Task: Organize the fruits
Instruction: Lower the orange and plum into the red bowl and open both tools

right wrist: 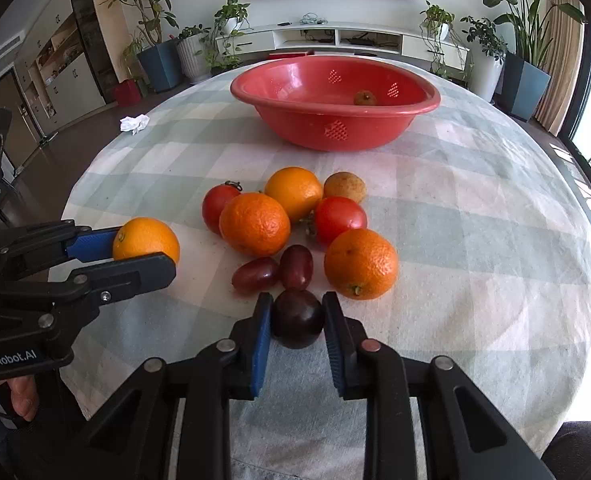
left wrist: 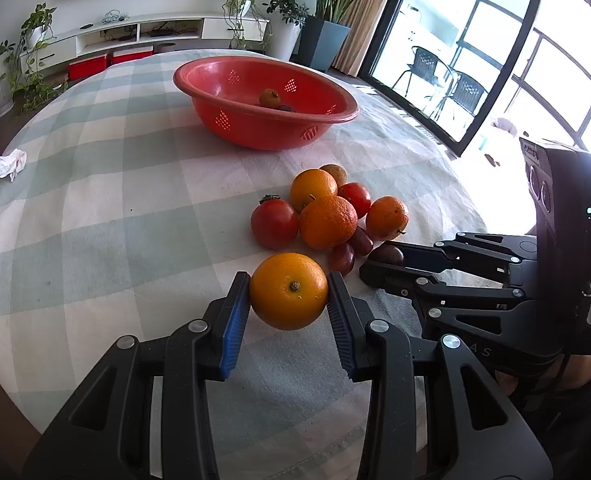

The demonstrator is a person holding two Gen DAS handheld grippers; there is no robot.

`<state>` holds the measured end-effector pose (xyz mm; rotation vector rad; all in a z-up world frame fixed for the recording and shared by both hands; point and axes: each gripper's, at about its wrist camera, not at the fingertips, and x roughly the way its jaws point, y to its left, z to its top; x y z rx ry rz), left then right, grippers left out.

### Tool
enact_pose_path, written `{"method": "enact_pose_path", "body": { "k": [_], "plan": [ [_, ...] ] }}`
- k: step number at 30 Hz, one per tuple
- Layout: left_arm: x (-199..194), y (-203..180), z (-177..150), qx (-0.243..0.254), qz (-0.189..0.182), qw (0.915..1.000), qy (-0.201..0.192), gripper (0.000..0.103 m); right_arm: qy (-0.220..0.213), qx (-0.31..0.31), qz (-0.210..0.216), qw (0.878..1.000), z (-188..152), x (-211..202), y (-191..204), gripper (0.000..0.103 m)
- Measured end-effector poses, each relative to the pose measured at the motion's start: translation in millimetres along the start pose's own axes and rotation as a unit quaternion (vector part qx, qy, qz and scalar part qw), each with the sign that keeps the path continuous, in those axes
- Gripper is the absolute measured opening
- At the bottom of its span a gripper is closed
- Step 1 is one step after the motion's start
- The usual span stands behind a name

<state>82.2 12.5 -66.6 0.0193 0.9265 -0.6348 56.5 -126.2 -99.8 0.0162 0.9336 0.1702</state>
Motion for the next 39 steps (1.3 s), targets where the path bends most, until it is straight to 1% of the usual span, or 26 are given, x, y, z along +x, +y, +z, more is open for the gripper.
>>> {"method": "enact_pose_path", "body": {
  "k": [6, 10, 12, 15, 17, 21, 26, 28, 30, 32, 35, 39],
  "plan": [
    [0.1, 0.2, -0.1, -0.002, 0.0, 1.0, -0.002, 0.036, -0.002, 0.002, 0.014, 1.0, -3.5, -13.0, -1.4, 0.026],
    [-1.2, 1.8, 1.7, -0.007, -0.006, 0.9999, -0.005, 0.036, -0.026, 0.011, 0.025, 0.999, 0.8, -33.8, -8.9, 0.026],
    [-3.7, 2.9, 4.4, -0.011, -0.009, 0.9999, -0.009, 0.036, -0.041, 0.022, 0.03, 0.999, 7.4, -43.7, -18.2, 0.026],
    [-7.2, 3.3, 14.8, -0.005, -0.002, 0.9999, -0.014, 0.036, -0.061, 0.039, 0.033, 0.997, 21.8, -55.6, -37.6, 0.026],
    [-11.6, 3.2, 27.9, 0.003, 0.005, 0.9998, -0.021, 0.036, -0.075, 0.046, 0.025, 0.996, 34.0, -62.0, -52.1, 0.026],
    [-21.1, 4.1, 66.8, 0.019, 0.012, 0.9988, -0.044, 0.036, -0.102, 0.062, 0.031, 0.992, 66.4, -75.5, -79.6, 0.026],
    [-14.7, 7.8, 125.9, 0.043, 0.035, 0.9971, -0.053, 0.036, -0.127, 0.053, 0.047, 0.989, 113.9, -77.9, -90.6, 0.026],
    [-5.9, 9.9, 150.8, 0.049, 0.038, 0.9968, -0.05, 0.036, -0.118, 0.05, 0.059, 0.99, 132.6, -69.2, -91.2, 0.026],
    [8.5, 11.2, 171.5, 0.056, 0.041, 0.9969, -0.037, 0.036, -0.109, 0.053, 0.07, 0.99, 148.6, -55.7, -92.2, 0.026],
    [28.0, 11.2, 186.6, 0.067, 0.048, 0.9964, -0.019, 0.036, -0.089, 0.052, 0.081, 0.991, 162.8, -37.7, -92.0, 0.026],
    [59.4, 13.2, 200.4, 0.078, 0.058, 0.9953, 0.011, 0.036, -0.06, 0.043, 0.094, 0.993, 178.3, -10.0, -86.6, 0.026],
    [92.8, 16.3, 202.2, 0.08, 0.073, 0.9933, 0.039, 0.036, -0.035, 0.025, 0.074, 0.996, 185.7, 23.1, -80.5, 0.026]
  ]
}}
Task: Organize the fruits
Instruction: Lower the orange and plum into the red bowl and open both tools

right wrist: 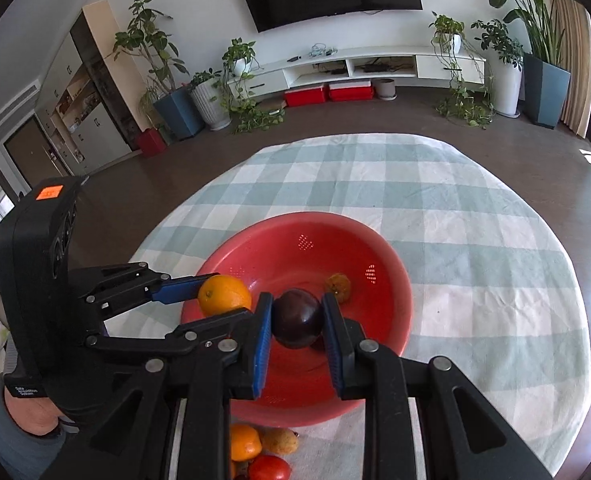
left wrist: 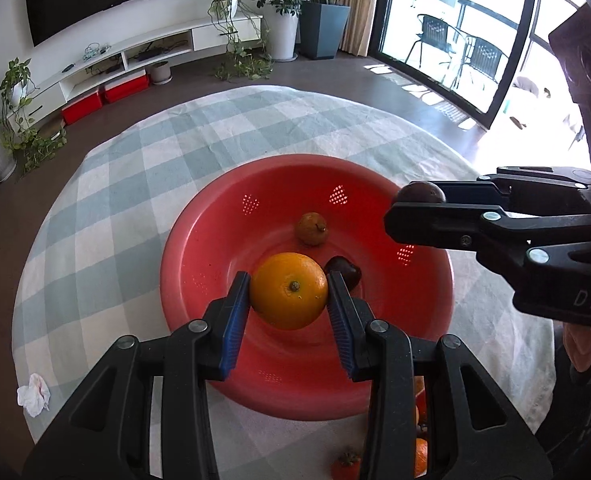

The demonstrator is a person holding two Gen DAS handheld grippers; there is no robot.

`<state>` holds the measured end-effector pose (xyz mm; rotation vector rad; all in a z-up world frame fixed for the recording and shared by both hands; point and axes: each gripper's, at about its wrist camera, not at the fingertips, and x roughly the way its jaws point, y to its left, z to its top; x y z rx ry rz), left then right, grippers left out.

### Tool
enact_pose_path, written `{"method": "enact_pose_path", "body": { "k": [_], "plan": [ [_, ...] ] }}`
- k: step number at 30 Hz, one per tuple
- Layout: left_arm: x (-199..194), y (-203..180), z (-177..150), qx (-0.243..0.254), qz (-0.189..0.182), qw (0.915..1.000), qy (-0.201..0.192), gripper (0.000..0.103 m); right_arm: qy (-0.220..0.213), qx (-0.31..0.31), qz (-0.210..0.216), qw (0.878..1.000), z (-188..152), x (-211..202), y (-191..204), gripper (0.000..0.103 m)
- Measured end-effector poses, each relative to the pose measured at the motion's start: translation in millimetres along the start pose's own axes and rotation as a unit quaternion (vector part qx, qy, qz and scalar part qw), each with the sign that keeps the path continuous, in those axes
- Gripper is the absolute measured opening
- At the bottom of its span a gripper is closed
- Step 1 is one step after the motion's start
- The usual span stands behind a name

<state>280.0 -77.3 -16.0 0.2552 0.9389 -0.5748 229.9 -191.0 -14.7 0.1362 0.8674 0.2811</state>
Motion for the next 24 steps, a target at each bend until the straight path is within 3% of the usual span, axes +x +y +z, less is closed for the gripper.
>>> {"method": "enact_pose_path", "body": {
  "k": [9, 24],
  "plan": [
    [46.7, 2.0, -5.8, 0.006, 0.01, 0.9993, 0.036, 0.036, 0.04, -0.032, -0.047, 0.998, -0.8, 48.1, -5.1, 0.026],
    [55.9, 0.8, -1.8, 0.023, 0.045, 0.9981, 0.035, 0.036, 0.052, -0.044, -0.068, 0.995, -8.0, 63.6, -7.9, 0.028]
  ]
}}
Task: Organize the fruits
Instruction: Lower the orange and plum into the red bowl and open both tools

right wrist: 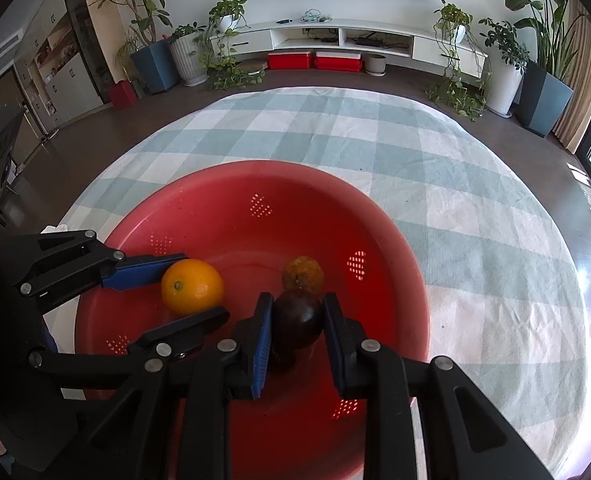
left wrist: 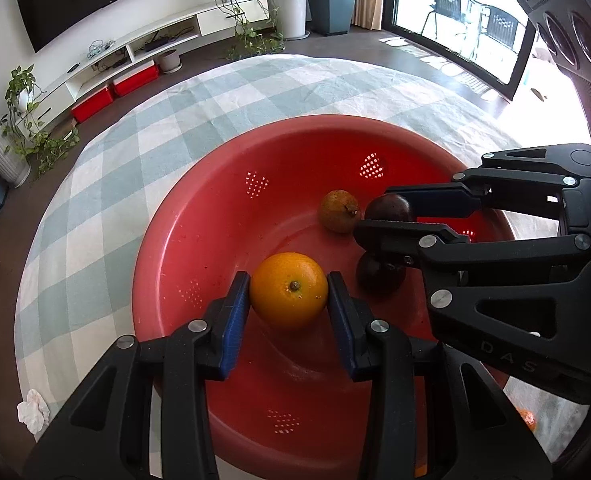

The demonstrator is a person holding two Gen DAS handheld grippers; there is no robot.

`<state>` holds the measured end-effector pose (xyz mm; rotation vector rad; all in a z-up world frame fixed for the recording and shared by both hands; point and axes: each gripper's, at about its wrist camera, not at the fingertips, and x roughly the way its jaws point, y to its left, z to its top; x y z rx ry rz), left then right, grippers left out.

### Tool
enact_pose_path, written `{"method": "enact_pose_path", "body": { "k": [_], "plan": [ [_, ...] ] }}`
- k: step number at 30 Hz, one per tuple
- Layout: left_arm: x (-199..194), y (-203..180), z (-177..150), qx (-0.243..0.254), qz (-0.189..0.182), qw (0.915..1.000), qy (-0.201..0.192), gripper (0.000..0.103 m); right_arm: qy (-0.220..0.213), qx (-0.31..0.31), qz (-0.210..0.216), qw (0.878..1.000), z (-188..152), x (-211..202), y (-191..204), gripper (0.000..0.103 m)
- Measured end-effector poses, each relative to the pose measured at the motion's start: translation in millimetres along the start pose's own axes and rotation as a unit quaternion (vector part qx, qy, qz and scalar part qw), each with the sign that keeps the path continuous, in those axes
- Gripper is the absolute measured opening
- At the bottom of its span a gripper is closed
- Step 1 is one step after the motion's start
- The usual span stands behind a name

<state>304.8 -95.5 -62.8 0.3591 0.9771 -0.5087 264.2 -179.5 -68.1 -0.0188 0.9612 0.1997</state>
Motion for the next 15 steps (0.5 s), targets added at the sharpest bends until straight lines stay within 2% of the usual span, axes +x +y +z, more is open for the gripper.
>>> {"method": "enact_pose_path", "body": {
  "k": [1, 2, 4, 9, 12, 15],
  "plan": [
    [-0.5, -0.7, -0.7, 0.002, 0.0, 1.0, 0.0, 0.038, -0.001, -0.004, -0.003, 1.0, -0.3, 0.2, 1.3, 0.028],
    [-0.3, -0.3, -0.8, 0.001, -0.003, 1.0, -0.001, 0.046, 0.0, -0.006, -0.005, 1.0, -0.8, 0.3, 1.9, 0.028],
    [-0.9, -0.8, -2.0, 0.002, -0.008, 1.0, -0.004, 0.048, -0.004, -0.006, -0.005, 1.0, -0.5, -0.1, 2.4, 0.032],
    [-0.2, -2.3, -1.5, 0.001, -0.004, 1.0, -0.004, 0.049, -0.005, -0.007, -0.008, 1.0, -0.7, -2.1, 2.1, 0.034],
    [-3.8, -1.0, -1.0, -0.003, -0.001, 0.9999, -0.01, 0.054, -0.011, -0.003, -0.011, 1.0, -0.5, -8.1, 0.2, 0.041],
    [-12.6, 0.1, -0.3, -0.009, -0.003, 0.9997, -0.023, 0.061, -0.022, -0.002, -0.013, 1.0, 0.4, -18.9, -0.1, 0.043]
  ]
}}
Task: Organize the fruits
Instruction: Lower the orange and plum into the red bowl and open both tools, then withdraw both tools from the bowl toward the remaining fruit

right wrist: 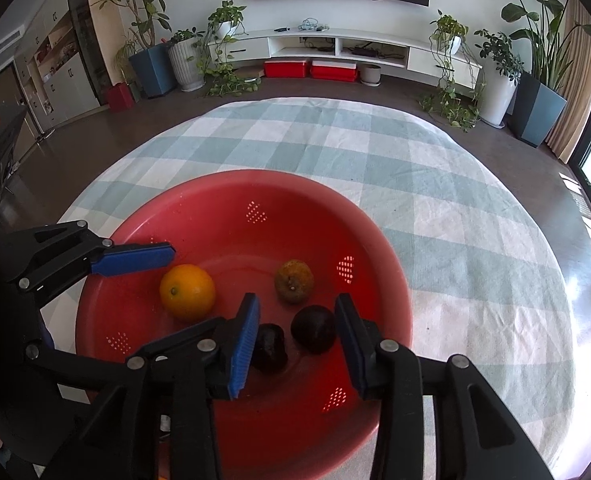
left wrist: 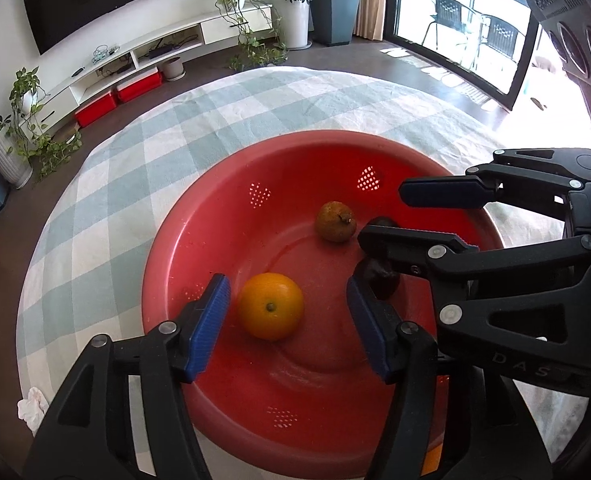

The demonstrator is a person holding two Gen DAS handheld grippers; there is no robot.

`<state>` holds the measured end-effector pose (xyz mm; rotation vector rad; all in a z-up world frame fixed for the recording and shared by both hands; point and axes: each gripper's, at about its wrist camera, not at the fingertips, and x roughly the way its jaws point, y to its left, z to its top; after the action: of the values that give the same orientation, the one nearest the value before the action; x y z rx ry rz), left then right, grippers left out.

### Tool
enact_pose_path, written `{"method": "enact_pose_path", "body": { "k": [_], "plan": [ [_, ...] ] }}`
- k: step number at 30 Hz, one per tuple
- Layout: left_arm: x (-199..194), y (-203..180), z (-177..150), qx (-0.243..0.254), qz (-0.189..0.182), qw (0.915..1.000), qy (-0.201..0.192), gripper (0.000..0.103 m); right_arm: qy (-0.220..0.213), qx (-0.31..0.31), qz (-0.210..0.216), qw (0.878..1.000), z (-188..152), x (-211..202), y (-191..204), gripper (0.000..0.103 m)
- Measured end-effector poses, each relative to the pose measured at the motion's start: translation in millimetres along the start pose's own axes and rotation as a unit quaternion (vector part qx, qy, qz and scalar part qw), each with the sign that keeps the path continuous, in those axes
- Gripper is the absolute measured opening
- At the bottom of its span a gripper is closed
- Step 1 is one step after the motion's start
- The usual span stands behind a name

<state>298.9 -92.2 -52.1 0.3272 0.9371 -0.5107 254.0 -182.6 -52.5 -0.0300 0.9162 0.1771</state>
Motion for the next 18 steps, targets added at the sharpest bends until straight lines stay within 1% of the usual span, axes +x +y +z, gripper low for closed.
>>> {"method": "enact_pose_path", "body": {
  "k": [2, 3, 5, 6, 7, 8, 9, 10, 14, 18],
  "plan": [
    [-8.4, -0.4, 0.4, -0.002, -0.002, 1.0, -0.007, 0.066, -0.011, 0.0, 0.0, 1.0, -0.7, -10.9, 0.1, 0.047],
    [-14.8, -1.4, -0.1, -0.001, -0.004, 0.9999, -0.012, 0.067, -0.017, -0.001, 0.001, 1.0, -1.8, -17.1, 0.6, 0.049],
    [-28.9, -4.0, -1.7, 0.003, -0.002, 0.9997, -0.025, 0.072, -0.029, 0.005, 0.001, 1.0, -5.3, -31.2, -1.2, 0.057],
    [-37.8, -5.0, -3.9, 0.003, -0.001, 0.9995, -0.032, 0.073, -0.034, 0.01, 0.004, 0.999, -8.0, -38.8, -2.2, 0.06],
    [-46.0, -5.6, -6.2, 0.0, -0.004, 0.9992, -0.039, 0.077, -0.039, 0.016, 0.011, 0.999, -11.3, -46.9, -3.5, 0.061],
    [-54.6, -6.6, -9.3, -0.002, -0.008, 0.9988, -0.047, 0.083, -0.045, 0.022, 0.018, 0.999, -15.5, -55.4, -4.8, 0.064],
    [-63.6, -8.1, -13.6, -0.003, -0.012, 0.9984, -0.055, 0.085, -0.05, 0.027, 0.023, 0.998, -20.2, -63.6, -5.2, 0.068],
    [-72.0, -10.0, -18.8, -0.004, -0.015, 0.998, -0.062, 0.087, -0.054, 0.03, 0.027, 0.998, -25.5, -71.6, -4.6, 0.07],
    [-99.7, -20.5, -47.3, -0.001, -0.032, 0.997, -0.071, 0.088, -0.067, 0.034, 0.045, 0.996, -54.4, -99.1, 1.1, 0.074],
    [-119.2, -33.8, -85.4, 0.007, -0.048, 0.9961, -0.074, 0.089, -0.069, 0.051, 0.06, 0.994, -88.2, -115.9, 4.7, 0.075]
  ]
}}
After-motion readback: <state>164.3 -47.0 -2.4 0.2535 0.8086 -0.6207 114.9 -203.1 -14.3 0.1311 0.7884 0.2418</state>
